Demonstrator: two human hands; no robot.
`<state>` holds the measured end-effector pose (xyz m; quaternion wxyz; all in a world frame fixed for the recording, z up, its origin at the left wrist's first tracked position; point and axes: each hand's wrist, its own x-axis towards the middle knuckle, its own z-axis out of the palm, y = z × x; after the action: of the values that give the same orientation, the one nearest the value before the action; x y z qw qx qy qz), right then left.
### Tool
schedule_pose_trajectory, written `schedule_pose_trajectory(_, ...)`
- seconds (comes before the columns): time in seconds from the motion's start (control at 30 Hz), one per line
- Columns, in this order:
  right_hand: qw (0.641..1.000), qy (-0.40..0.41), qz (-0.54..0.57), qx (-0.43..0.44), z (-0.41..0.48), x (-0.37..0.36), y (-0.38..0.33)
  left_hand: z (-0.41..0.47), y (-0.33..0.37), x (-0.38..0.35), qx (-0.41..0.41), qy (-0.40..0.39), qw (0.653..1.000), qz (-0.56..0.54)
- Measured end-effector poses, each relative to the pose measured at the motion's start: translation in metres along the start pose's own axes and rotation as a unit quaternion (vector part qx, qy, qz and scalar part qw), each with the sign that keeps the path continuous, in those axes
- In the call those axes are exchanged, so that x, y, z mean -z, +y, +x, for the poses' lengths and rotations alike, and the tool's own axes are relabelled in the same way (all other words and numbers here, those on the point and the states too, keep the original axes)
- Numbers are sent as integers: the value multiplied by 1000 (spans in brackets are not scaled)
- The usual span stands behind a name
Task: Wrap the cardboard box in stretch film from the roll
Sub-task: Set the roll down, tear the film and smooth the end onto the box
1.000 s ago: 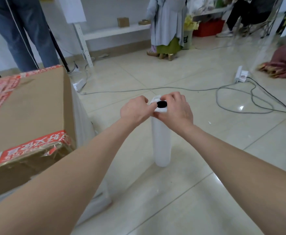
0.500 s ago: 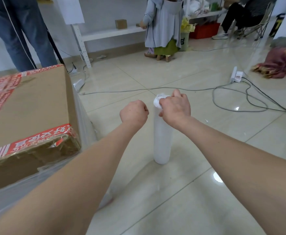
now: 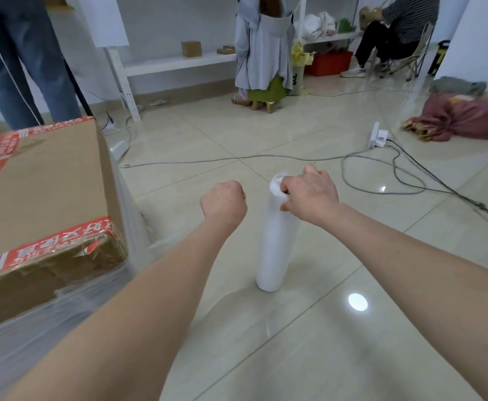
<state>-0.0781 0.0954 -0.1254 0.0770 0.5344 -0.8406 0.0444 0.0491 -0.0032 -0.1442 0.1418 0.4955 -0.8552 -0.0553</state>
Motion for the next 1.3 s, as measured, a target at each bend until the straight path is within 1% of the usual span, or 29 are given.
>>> schedule_pose_trajectory(0.1, 997, 24, 66, -31, -4, -2, -1, -1, -1, 2, -4, -43, 999, 4)
schedule_pose_trajectory(0.2, 992, 55, 102, -56, -5, -10, -8, 0, 0, 2, -23, -80, 996, -11)
schedule_pose_trajectory(0.33, 979, 64, 178, -73, -1, -16, -15, 1, 2, -1, -12, -45, 996, -72)
schedule_pose_trajectory(0.47, 967, 74, 230, -77, 0, -17, -22, 2, -5, -1, 13, -27, 996, -89)
schedule_pose_trajectory(0.57, 966, 40, 246, -64, 3, -14, -22, 4, -12, -1, 28, -21, 996, -86)
schedule_pose_trajectory(0.73, 978, -33, 206, -23, 7, 0, -2, 2, -17, -2, 29, -14, 997, -69)
schedule_pose_trajectory(0.93, 997, -2, 72, -30, -1, 2, -13, -2, -16, -1, 19, -18, 998, -58)
schedule_pose_trajectory(1.03, 996, 10, 83, -18, -2, 2, -18, -2, -18, 1, 17, -16, 999, -45)
schedule_pose_trajectory(1.13, 994, -16, 109, -24, -3, 11, -11, -3, -21, 2, 18, -15, 999, -30)
schedule_pose_trajectory(1.23, 995, -63, 71, -27, -1, 20, 1, -6, -21, 1, 16, -18, 999, -20)
schedule_pose_trajectory(1.3, 995, -78, 50, -32, -1, 21, 6, -8, -18, 0, 9, -19, 1000, -10)
